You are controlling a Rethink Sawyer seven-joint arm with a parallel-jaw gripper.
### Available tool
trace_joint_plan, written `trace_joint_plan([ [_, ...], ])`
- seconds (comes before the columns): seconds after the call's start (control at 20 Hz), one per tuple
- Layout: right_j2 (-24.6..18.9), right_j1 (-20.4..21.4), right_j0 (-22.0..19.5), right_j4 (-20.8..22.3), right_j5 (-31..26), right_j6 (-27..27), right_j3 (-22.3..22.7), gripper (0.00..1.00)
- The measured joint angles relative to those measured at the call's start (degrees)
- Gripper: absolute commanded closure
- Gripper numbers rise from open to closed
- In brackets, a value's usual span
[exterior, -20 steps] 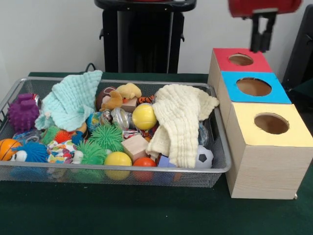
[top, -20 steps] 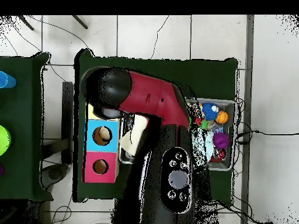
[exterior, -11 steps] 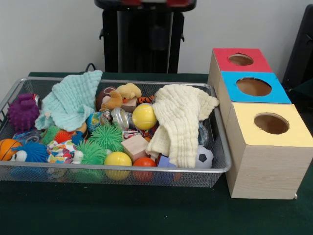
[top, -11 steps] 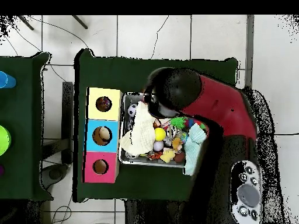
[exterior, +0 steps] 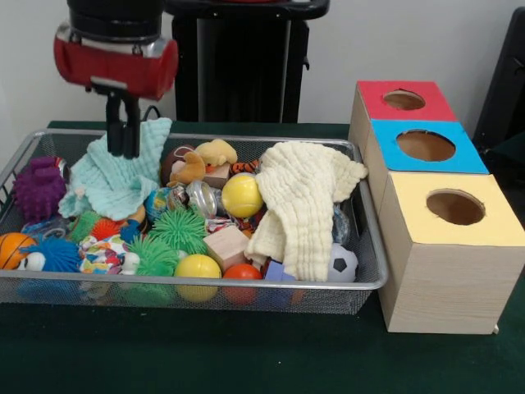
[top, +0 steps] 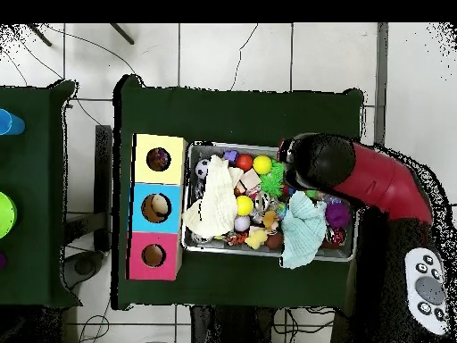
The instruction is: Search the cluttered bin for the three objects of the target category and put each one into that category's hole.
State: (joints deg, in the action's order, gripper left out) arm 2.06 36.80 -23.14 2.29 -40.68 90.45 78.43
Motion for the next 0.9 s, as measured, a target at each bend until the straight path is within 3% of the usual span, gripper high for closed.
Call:
trace_joint_plan([
  [0.3,-3.0,-2.0,-0.8,2.9,4.3,0.0,2.3,1.00],
  [0.9,-9.7,-5.4,-1.6,8.3,2.3,0.0,-0.6,1.00],
])
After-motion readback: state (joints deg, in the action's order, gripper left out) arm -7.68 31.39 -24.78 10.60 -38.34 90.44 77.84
